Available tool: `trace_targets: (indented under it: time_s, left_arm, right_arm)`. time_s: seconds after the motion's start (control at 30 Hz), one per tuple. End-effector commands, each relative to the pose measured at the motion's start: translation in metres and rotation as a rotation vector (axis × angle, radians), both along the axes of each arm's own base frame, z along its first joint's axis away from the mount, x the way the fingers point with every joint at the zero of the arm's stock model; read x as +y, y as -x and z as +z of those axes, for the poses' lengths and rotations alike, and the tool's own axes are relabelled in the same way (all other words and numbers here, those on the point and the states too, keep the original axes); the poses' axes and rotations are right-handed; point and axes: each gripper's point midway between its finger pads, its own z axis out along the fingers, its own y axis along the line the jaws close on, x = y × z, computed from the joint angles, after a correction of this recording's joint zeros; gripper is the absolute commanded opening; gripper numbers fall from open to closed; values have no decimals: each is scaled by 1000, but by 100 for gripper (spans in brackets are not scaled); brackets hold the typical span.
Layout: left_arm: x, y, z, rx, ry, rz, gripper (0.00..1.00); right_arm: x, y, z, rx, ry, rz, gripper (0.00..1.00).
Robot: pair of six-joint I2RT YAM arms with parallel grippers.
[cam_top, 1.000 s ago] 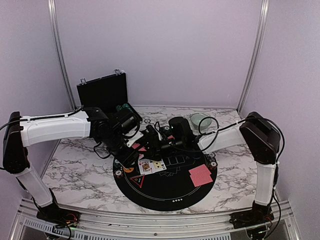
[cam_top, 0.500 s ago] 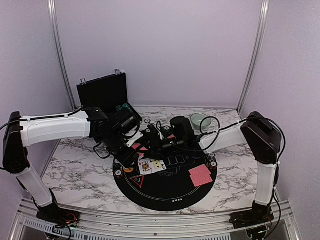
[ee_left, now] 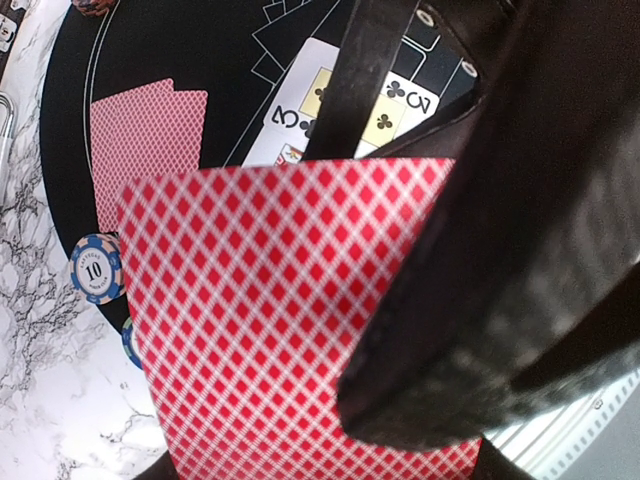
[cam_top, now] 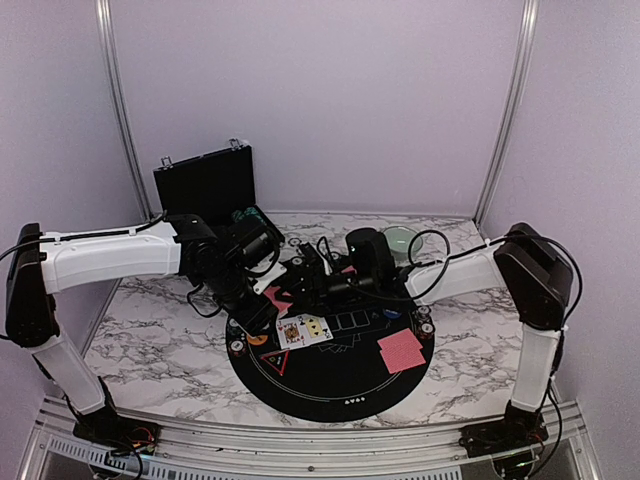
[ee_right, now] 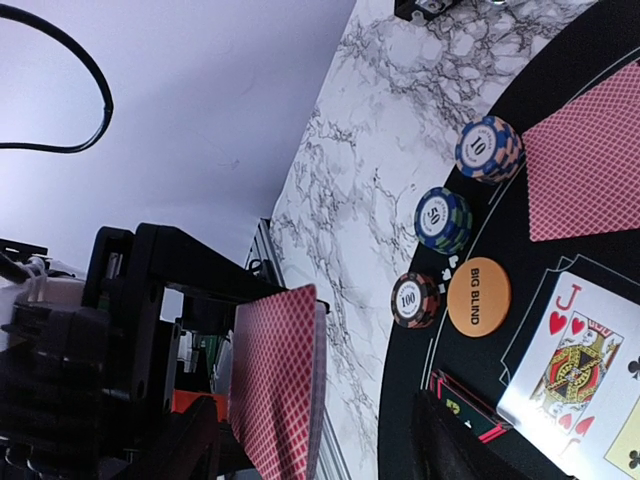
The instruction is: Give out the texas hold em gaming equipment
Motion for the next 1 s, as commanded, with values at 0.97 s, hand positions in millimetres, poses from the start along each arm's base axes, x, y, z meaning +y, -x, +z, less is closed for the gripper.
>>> trace_targets:
  time_s: [0.97]
  left_arm:
    - [-1,0,10,-20,19,-8,50]
  right_arm:
    - [-20,0,29,-36,-18,-36,26]
